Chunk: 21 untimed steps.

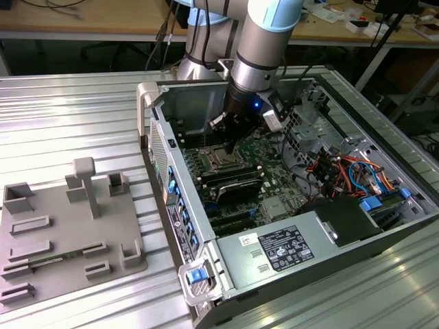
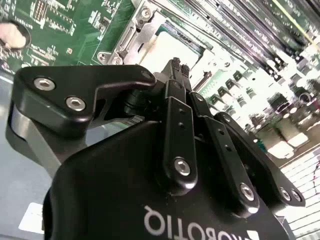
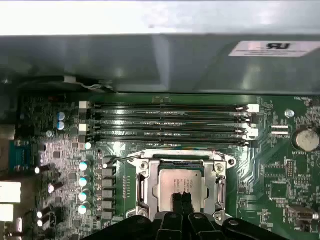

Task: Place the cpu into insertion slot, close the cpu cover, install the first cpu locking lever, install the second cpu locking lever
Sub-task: 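Install the first cpu locking lever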

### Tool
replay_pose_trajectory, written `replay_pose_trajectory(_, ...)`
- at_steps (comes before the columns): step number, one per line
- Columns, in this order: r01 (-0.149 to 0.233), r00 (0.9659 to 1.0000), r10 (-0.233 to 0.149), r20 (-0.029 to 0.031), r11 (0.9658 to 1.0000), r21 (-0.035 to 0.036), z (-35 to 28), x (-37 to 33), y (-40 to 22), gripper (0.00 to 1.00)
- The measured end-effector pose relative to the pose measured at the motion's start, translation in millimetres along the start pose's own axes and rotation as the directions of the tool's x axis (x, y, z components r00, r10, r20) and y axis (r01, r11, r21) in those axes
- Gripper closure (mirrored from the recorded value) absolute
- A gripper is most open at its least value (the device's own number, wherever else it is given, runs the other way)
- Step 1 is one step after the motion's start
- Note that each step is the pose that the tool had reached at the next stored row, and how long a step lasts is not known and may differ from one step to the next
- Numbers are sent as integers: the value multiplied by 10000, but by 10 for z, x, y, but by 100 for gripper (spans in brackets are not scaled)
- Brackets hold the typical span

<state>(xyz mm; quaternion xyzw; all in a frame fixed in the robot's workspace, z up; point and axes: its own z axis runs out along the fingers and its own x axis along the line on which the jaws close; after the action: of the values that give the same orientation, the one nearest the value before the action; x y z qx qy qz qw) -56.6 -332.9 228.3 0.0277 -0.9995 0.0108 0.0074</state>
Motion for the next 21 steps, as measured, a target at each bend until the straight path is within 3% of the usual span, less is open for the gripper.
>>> replay_pose_trajectory(1,586,9983,-586,12,9983,9,4,0,0,89)
replay_pose_trajectory(3,969,9953,-969,20,9953,15,6,0,0,89)
replay_pose_trajectory(6,870,9962,-870,24,9962,-13,14,-3,0,89)
replay_pose_trajectory(10,319,9995,-319,10,9995,-22,25,-3,0,89)
replay_pose_trajectory(15,297,9996,-297,13,9995,-48,24,-1,0,89)
replay_pose_trajectory(18,299,9995,-298,32,9994,-170,-27,-1,-1,89)
replay_pose_trajectory(21,299,9995,-299,43,9993,-207,-73,0,-2,89)
